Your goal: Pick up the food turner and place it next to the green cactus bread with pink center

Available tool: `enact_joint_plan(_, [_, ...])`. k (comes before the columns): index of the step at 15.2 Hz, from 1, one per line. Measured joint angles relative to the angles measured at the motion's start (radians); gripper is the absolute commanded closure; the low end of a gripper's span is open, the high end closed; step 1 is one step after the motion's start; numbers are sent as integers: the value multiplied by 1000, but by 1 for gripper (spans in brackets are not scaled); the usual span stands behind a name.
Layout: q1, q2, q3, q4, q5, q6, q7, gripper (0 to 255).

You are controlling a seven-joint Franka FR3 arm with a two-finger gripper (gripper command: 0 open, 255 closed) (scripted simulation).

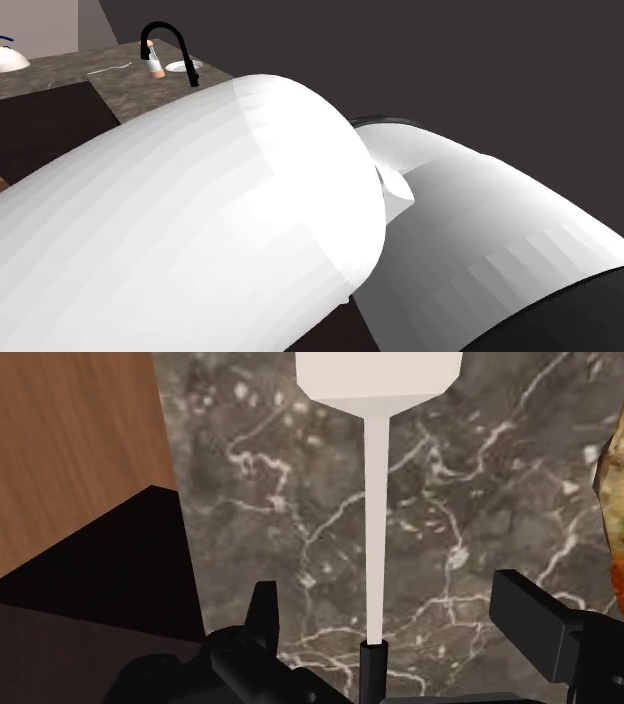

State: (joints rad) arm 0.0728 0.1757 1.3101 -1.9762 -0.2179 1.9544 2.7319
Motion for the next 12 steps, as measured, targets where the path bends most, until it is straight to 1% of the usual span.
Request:
enact_joint_plan(2, [-6, -10, 8, 12, 11, -15, -5, 0])
enact_joint_plan(4, [-16, -22, 16, 64, 27, -67, -22, 0])
enact_joint_plan(6, [-35, -47, 31, 90, 53, -100, -40, 0])
enact_joint_plan(12, [-38, -54, 36, 102, 62, -115, -44, 0])
